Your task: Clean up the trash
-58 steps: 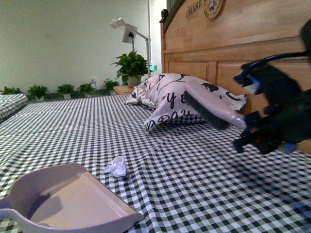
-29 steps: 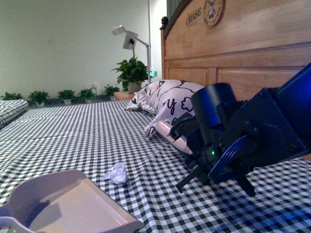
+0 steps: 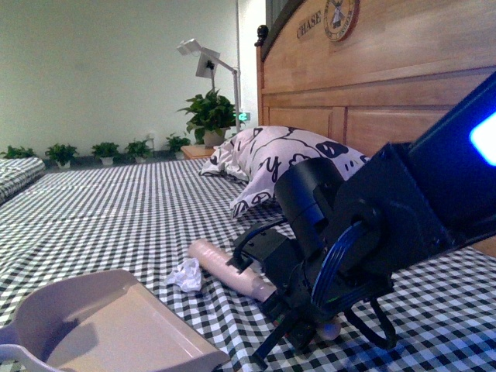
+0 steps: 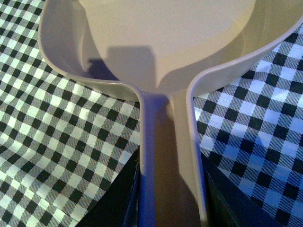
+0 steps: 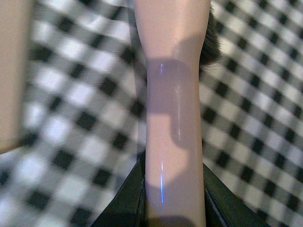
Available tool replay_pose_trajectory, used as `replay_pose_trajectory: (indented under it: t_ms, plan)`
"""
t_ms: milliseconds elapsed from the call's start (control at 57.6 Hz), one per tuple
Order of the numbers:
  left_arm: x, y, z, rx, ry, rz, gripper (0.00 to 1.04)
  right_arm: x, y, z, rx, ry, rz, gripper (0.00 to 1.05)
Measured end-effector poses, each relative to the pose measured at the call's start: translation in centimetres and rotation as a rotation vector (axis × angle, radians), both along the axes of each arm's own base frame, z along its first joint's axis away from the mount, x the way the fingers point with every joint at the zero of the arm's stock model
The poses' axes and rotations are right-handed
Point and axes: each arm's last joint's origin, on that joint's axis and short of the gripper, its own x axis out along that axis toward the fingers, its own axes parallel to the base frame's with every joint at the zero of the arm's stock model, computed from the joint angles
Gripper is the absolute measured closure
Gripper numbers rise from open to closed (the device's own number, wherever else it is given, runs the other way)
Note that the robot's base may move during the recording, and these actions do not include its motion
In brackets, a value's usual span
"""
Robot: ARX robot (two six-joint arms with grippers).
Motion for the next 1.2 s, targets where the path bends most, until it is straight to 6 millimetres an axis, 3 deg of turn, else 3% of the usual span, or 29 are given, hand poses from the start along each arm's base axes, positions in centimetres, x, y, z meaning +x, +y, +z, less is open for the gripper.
replay_pose_trajectory:
  t_ms: [208,417,677,781,990,1198]
  plan:
    - [0.0,0.0,0.0,0.000,0.000,0.000,0.76,-1.5,-2.2,2.3,0.062,0.103,0.147,0.84]
    - [0.0,0.0,0.0,0.000,0.000,0.000,0.76,-0.4,-5.7,4.3,0.119,0.059,0.077,0.84]
    - [0.0,0.0,-0.2,-0.029,-0.038,0.008,0.76,1.1,-8.6,6.2,0.250,-0.088,-0.072,0.84]
    - [0.3,0.7,-0.8,-0.122,-0.201,0.140,0.76,1.1,-11.7,7.6,0.318,-0.107,-0.144,0.84]
    - [0.9,3.7,1.8,-0.203,-0.437,0.456,0.76,0.6,-17.6,10.8,0.456,-0.157,-0.272,0.84]
    - [0.1,4.6,5.0,-0.232,-0.642,0.668,0.76,-2.0,-20.4,14.3,0.614,-0.202,-0.292,0.84]
